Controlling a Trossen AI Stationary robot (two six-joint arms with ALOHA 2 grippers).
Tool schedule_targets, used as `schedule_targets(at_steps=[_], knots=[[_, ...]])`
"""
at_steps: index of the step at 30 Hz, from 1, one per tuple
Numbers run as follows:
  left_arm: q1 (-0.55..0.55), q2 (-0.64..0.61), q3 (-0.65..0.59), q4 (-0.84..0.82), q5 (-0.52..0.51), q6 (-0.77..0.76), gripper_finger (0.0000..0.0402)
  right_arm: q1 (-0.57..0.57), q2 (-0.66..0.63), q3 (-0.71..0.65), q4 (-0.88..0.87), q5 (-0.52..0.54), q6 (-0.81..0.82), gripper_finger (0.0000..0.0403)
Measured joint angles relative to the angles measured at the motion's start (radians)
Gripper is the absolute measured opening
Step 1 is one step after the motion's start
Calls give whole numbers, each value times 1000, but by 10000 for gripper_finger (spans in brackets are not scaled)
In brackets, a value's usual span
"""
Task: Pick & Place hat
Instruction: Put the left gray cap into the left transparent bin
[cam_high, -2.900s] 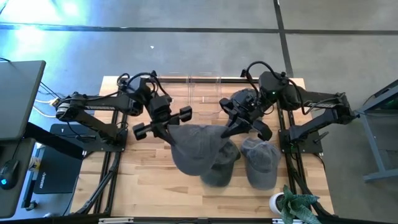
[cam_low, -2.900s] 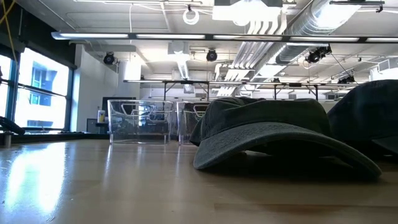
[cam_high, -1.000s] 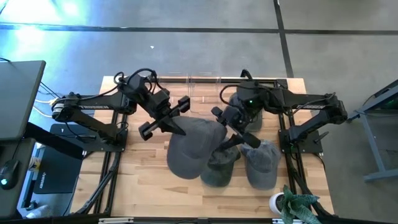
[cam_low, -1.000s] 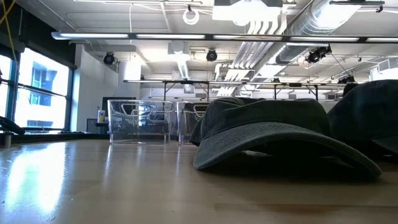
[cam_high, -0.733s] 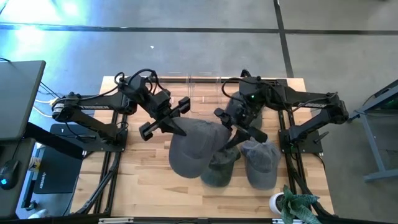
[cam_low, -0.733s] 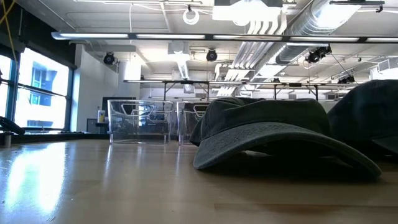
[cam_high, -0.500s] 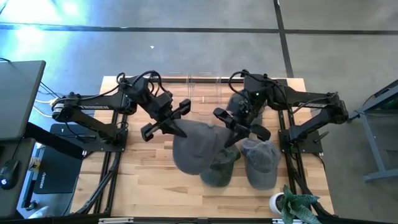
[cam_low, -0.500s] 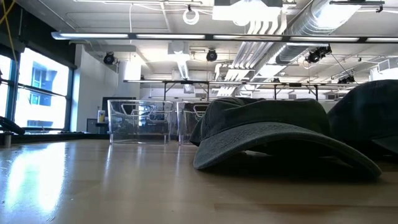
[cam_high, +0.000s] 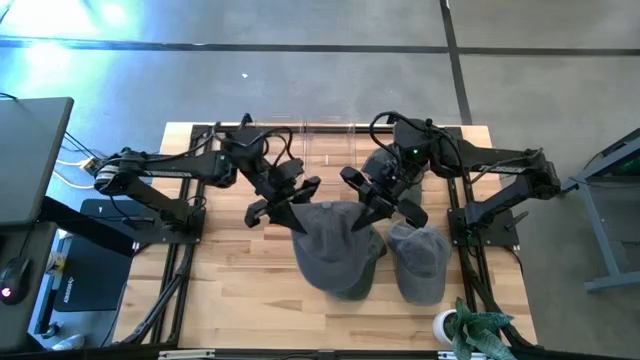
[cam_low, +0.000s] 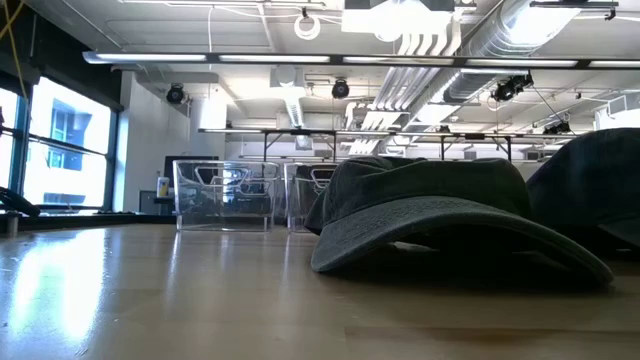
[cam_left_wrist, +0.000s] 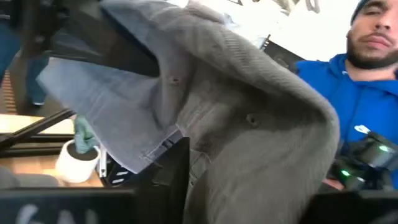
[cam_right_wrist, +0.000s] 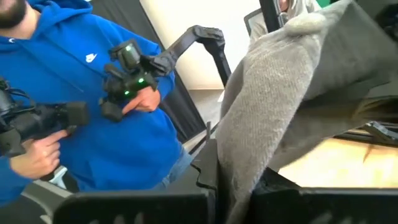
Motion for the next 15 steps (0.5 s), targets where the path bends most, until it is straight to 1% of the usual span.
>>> schedule_targets(at_steps=[3,9,12,15], knots=[[0,14,0,41,82,-13,159,0,0,0,-26,14,10,6],[0,9,0,126,193,-105,162,3,-18,0,-109,20,25,5],[0,-2,0,151,208,-149,162,4,-30,0,-126,28,26,3],[0,-7,0,143,231,-158,162,4,-32,0,-127,18,31,4]])
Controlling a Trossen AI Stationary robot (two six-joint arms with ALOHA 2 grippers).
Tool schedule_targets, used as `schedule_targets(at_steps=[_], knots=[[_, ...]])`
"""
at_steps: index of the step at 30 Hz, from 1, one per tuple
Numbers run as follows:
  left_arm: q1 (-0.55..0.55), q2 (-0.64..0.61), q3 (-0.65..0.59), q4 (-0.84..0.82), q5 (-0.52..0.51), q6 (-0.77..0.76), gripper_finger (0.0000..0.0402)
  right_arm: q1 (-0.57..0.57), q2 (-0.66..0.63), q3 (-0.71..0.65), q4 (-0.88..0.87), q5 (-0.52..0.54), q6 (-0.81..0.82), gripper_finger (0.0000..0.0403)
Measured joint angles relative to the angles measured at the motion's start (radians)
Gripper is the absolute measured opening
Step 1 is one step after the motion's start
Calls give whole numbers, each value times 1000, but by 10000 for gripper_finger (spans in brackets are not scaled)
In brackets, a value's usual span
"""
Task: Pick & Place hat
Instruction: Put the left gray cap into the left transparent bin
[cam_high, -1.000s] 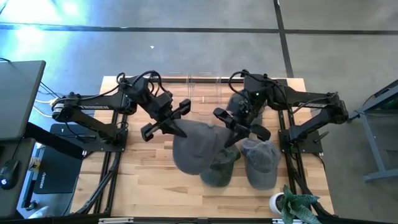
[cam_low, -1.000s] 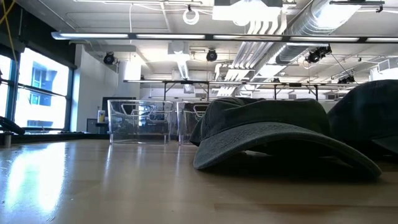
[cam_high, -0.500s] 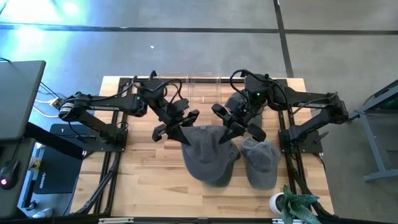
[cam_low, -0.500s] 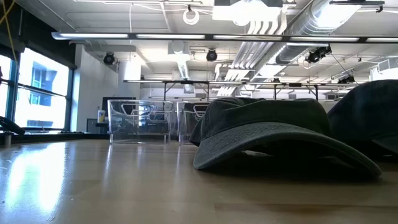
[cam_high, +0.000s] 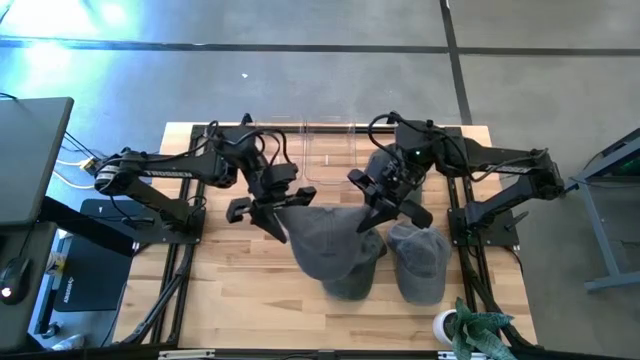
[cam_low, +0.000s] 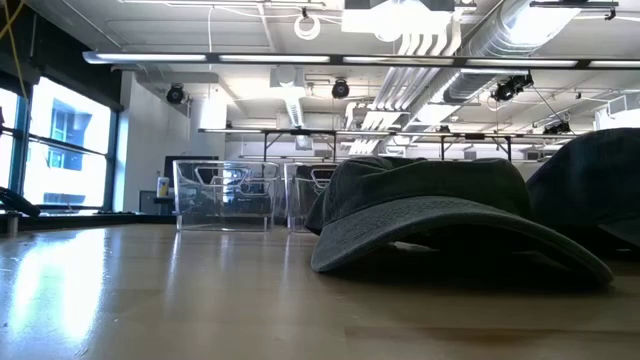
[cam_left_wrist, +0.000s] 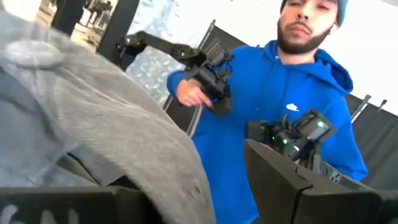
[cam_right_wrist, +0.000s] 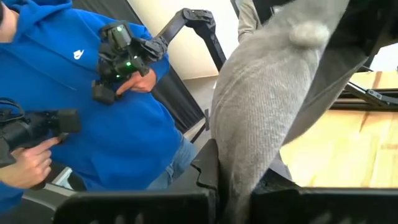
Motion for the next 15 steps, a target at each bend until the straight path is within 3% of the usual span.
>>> schedule_targets(at_steps=[6,15], knots=[[20,-9,0,6,-61,60,162,0,7,0,1,5,-24,3],[46,44,0,17,-173,3,162,0,9,0,8,36,-46,3]])
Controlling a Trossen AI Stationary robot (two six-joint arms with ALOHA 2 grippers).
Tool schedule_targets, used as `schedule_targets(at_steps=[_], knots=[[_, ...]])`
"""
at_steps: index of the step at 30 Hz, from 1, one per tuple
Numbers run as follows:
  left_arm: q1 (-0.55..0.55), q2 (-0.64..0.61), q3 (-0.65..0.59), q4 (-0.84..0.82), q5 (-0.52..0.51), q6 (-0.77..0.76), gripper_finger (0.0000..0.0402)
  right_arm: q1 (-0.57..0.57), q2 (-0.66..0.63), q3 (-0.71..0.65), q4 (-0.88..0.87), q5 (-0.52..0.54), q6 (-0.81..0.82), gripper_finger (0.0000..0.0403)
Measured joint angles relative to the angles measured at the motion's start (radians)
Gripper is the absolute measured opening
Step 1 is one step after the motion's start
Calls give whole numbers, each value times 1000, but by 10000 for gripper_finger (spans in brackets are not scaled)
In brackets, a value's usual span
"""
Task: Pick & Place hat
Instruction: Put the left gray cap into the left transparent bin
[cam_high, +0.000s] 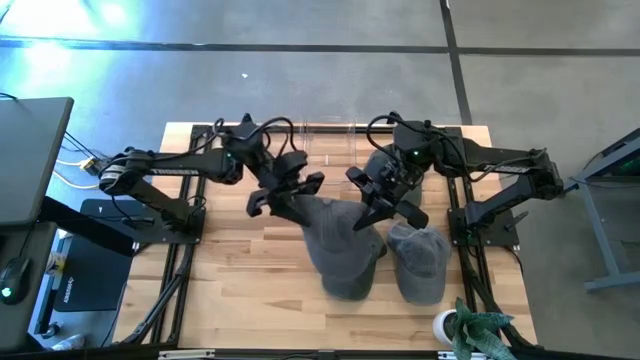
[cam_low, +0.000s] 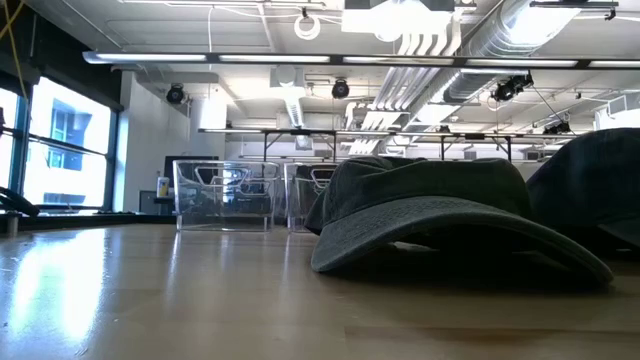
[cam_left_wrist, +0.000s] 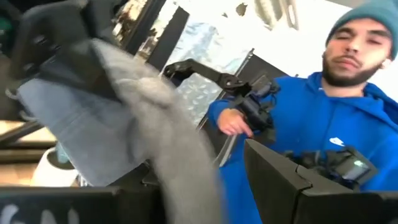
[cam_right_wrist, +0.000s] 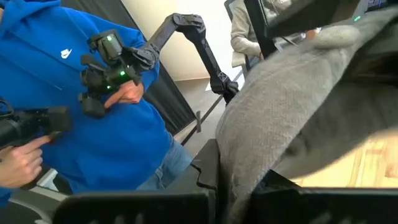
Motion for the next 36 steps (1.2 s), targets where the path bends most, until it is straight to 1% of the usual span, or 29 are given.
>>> schedule_targets(at_steps=[3,5,9,13,19,21,23,26,31,33,36], knots=[[-1,9,0,8,-20,-24,162,0,0,0,1,7,-11,6],[-1,17,0,46,-25,-53,162,0,0,0,0,8,-11,7],[0,31,0,92,-30,-62,142,0,0,0,-5,0,-11,3],[0,29,0,103,-22,-82,101,0,0,0,-26,-1,-11,6],[0,29,0,98,-1,-94,16,0,0,0,-21,1,-8,33],[0,29,0,90,7,-106,6,0,0,0,-7,9,19,48],[0,29,0,73,2,-109,13,-1,7,0,12,19,51,71],[0,29,0,41,-6,-93,16,-2,16,0,30,26,65,116],[0,28,0,-46,-49,-19,3,12,51,0,111,22,90,189],[0,28,0,-74,-58,1,3,12,62,0,146,2,124,209],[0,28,0,-90,-65,8,3,10,67,0,169,-4,168,224]])
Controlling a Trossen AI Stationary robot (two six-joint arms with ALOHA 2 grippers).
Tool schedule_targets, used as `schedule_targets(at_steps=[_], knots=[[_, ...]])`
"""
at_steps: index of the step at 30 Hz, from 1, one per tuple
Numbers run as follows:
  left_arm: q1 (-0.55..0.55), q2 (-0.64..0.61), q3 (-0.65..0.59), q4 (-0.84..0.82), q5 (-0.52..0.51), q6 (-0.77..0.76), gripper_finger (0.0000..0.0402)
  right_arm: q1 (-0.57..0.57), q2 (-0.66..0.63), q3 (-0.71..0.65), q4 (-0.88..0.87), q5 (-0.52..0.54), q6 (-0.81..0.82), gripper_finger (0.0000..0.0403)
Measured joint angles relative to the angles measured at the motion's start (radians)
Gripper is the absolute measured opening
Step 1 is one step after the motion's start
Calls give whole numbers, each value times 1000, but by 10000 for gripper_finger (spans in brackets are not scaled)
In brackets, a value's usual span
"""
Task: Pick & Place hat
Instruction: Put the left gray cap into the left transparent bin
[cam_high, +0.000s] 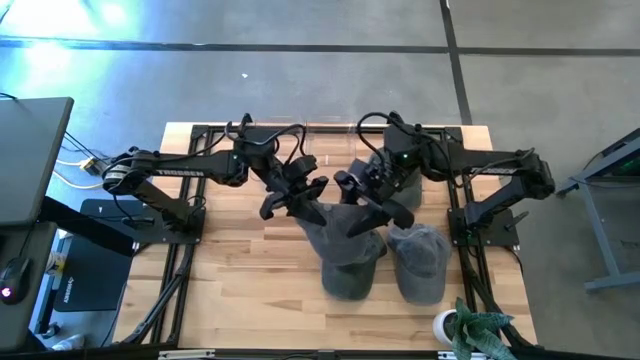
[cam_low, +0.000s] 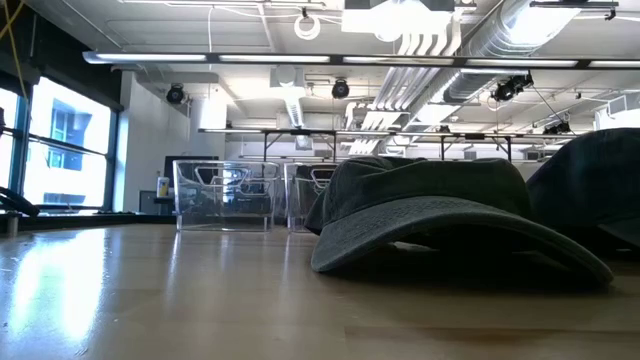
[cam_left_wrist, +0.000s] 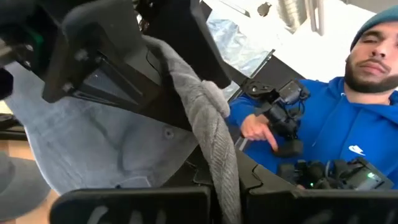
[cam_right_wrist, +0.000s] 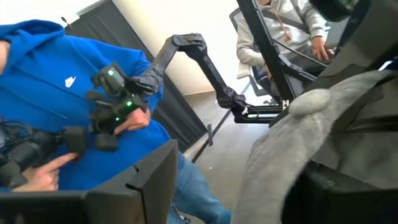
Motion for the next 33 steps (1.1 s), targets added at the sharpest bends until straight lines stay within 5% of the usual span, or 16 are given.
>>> schedule_targets(at_steps=[8,18,24,33], knots=[[0,-6,0,25,57,-20,1,-18,-10,0,-121,-124,-27,221],[0,-10,0,220,125,-161,1,51,-11,0,-314,54,-392,222],[0,-10,0,219,152,-193,1,46,-39,0,-428,47,-349,213],[0,-10,0,195,181,-195,1,41,-83,0,-394,-102,-224,191]])
